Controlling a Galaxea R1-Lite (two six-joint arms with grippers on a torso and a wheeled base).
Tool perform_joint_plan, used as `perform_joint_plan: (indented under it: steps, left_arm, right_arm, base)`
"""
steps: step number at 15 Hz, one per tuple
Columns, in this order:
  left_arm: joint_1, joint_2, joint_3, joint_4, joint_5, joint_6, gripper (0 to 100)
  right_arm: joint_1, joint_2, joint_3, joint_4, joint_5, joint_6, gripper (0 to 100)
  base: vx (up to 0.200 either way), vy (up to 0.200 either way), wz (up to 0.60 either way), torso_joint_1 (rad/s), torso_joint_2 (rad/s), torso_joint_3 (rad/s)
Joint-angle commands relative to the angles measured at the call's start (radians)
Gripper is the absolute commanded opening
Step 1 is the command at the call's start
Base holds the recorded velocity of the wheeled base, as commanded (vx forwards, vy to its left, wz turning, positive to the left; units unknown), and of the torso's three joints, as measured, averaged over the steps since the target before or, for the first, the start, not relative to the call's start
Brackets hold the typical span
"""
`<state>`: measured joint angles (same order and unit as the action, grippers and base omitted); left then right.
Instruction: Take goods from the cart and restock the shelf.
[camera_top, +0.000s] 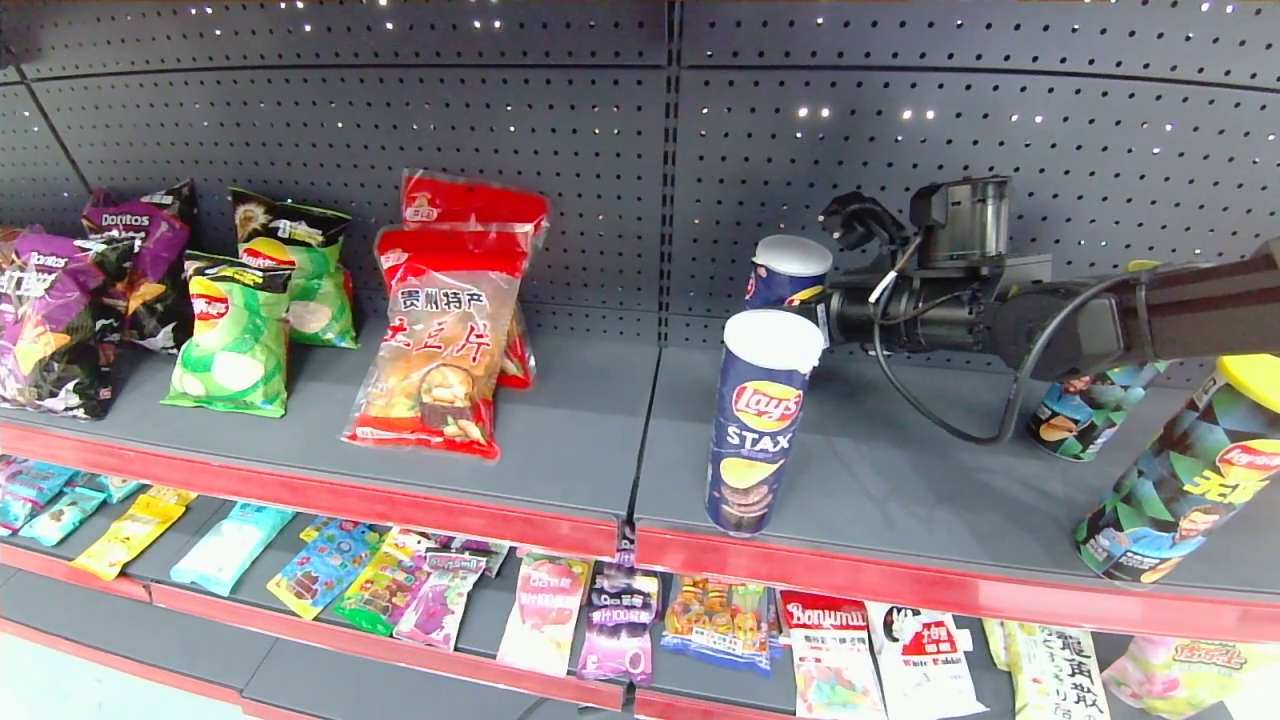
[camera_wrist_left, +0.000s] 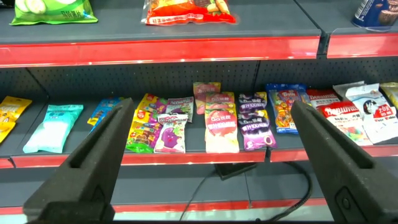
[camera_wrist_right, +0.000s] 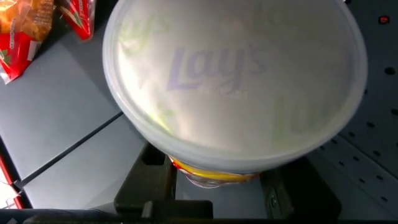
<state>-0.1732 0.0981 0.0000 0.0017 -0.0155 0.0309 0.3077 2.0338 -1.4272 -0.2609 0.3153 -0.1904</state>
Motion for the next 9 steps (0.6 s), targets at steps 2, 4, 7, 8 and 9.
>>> perform_joint_plan:
  steps: [2, 4, 7, 8, 9]
  left_arm:
    - [0.0, 0.002, 0.0, 0.0, 0.0, 0.0, 100]
    - [0.0, 0.002, 0.0, 0.0, 0.0, 0.0, 100]
    - [0.0, 0.002, 0.0, 0.0, 0.0, 0.0, 100]
    - [0.0, 0.002, 0.0, 0.0, 0.0, 0.0, 100]
    - [0.0, 0.002, 0.0, 0.0, 0.0, 0.0, 100]
  right_arm:
    - [0.004, -0.001, 0.01, 0.002, 0.001, 0.0, 0]
    - [0.008, -0.001, 0.013, 0.002, 0.002, -0.001, 0]
    - [0.008, -0.003, 0.018, 0.002, 0.001, -0.001, 0]
    - [0.008, -0.001, 0.022, 0.0, 0.001, -0.001, 100]
    - [0.01, -0.001, 0.024, -0.006, 0.001, 0.0, 100]
  base:
    - [0.0, 0.0, 0.0, 0.0, 0.0, 0.0]
    - [0.0, 0.0, 0.0, 0.0, 0.0, 0.0]
    - [0.0, 0.0, 0.0, 0.0, 0.0, 0.0]
    - [0.0, 0.0, 0.0, 0.0, 0.0, 0.0]
    - [0.0, 0.0, 0.0, 0.0, 0.0, 0.0]
